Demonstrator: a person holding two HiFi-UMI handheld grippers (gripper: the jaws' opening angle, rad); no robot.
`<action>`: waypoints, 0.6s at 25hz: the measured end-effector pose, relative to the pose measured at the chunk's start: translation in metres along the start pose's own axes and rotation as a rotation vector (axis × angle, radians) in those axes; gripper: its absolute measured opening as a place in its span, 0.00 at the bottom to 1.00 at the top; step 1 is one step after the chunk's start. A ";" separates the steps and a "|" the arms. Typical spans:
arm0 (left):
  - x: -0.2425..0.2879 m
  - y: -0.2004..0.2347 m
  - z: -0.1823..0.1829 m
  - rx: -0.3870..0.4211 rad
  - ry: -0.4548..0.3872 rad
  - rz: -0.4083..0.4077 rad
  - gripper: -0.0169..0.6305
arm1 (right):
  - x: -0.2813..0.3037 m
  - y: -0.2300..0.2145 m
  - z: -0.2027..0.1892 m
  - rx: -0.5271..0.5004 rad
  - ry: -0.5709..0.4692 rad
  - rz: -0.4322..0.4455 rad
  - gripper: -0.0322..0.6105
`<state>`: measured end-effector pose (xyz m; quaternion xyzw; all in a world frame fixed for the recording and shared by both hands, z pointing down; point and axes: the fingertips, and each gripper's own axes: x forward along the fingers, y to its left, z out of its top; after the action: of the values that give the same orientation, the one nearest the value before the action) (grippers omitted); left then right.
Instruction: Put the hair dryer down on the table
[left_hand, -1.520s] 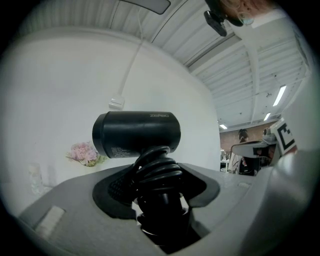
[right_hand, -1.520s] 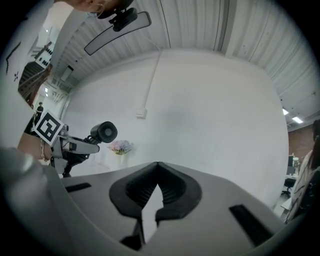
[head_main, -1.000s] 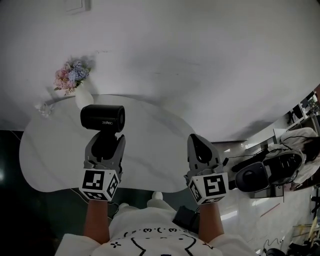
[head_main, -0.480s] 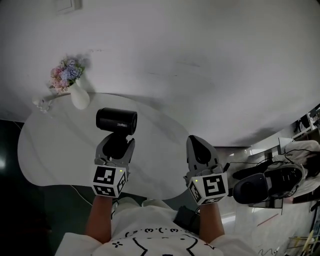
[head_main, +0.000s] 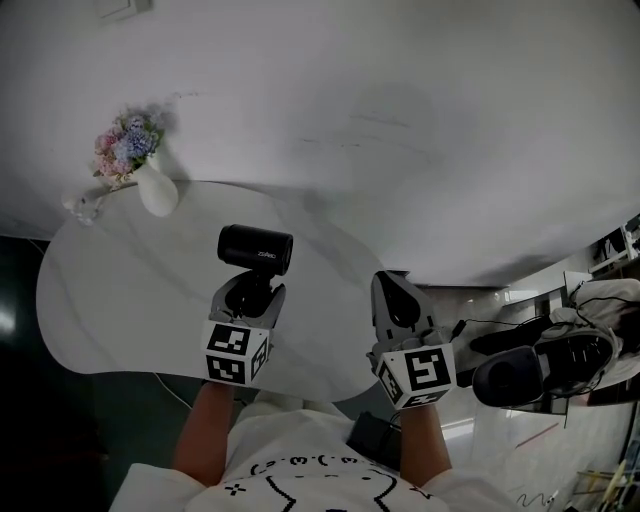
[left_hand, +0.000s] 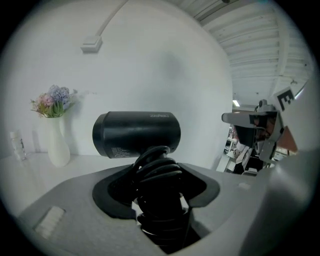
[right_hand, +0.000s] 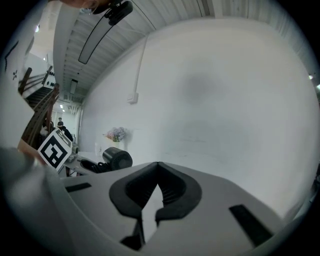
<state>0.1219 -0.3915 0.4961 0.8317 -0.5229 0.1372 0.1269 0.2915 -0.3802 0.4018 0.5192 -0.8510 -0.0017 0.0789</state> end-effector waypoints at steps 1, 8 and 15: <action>0.003 0.001 -0.004 -0.005 0.016 -0.006 0.41 | 0.002 0.002 -0.001 0.001 0.006 -0.001 0.04; 0.028 0.010 -0.034 -0.085 0.134 -0.024 0.41 | 0.019 0.012 -0.011 0.023 0.060 -0.012 0.04; 0.052 0.025 -0.063 -0.144 0.246 -0.016 0.41 | 0.032 0.018 -0.025 0.041 0.114 -0.021 0.04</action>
<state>0.1150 -0.4223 0.5753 0.8014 -0.5052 0.1993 0.2505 0.2646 -0.3981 0.4317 0.5288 -0.8395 0.0447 0.1164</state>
